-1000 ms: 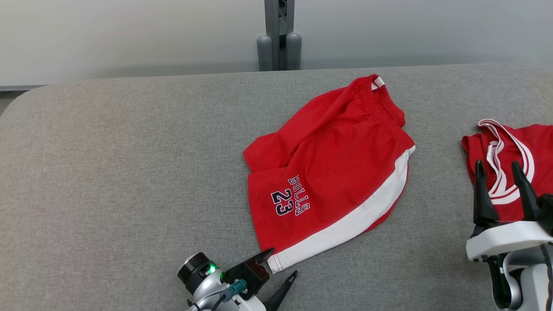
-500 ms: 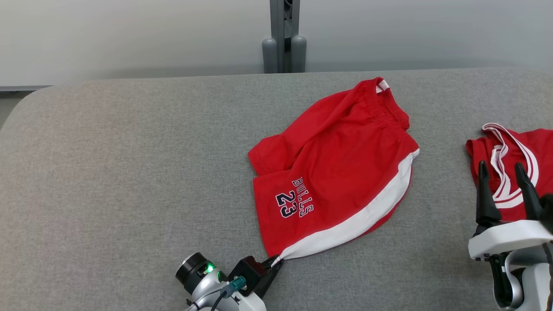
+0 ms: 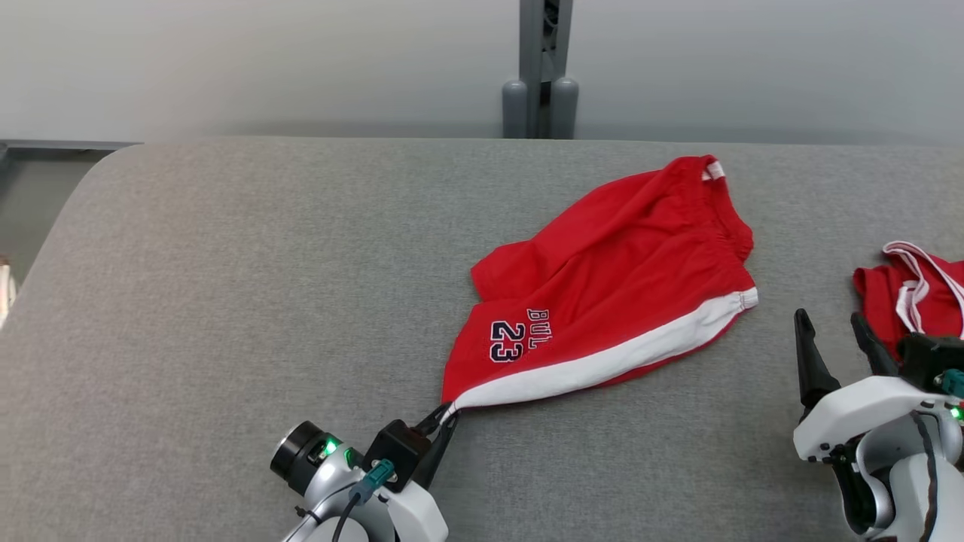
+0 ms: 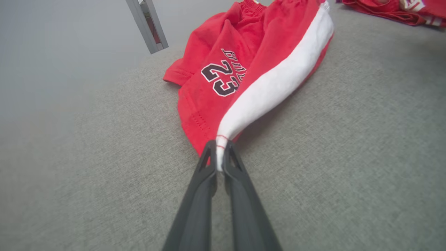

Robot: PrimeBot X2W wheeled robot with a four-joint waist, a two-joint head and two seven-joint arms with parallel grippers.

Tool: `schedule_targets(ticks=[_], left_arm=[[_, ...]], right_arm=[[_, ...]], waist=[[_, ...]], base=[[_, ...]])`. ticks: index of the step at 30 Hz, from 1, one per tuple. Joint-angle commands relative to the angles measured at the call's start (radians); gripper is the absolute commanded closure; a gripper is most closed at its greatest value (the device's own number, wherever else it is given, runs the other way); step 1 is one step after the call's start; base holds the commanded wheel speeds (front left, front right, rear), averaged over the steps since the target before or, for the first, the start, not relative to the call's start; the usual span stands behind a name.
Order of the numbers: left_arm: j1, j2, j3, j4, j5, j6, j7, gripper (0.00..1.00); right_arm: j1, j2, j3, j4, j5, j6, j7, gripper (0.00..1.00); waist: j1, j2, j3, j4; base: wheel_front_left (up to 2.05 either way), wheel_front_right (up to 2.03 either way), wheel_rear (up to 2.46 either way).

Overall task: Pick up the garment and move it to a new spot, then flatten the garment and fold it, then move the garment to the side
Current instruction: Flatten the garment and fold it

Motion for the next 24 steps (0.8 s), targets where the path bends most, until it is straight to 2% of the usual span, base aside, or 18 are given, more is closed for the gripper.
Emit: schedule_targets(ticks=[1, 9, 24], left_arm=[[0.008, 0.013, 0.011, -0.013, 0.000, 0.014, -0.005, 1.00], [0.022, 0.026, 0.016, -0.069, 0.010, 0.021, -0.005, 1.00], [0.036, 0.016, 0.008, -0.110, 0.025, 0.016, -0.006, 1.00]], right_arm=[[-0.023, -0.008, -0.001, 0.021, 0.030, 0.001, 0.017, 0.00], [-0.091, 0.014, -0.052, 0.152, 0.252, 0.001, 0.103, 0.00], [-0.178, 0.020, -0.024, 0.337, 0.389, 0.001, 0.095, 0.00]], waist=[[0.0000, 0.0000, 0.003, 0.018], [0.0000, 0.0000, 0.017, 0.079], [0.0000, 0.0000, 0.037, 0.129]], base=[[0.00, 0.00, 0.00], [0.00, 0.00, 0.00], [0.00, 0.00, 0.00]])
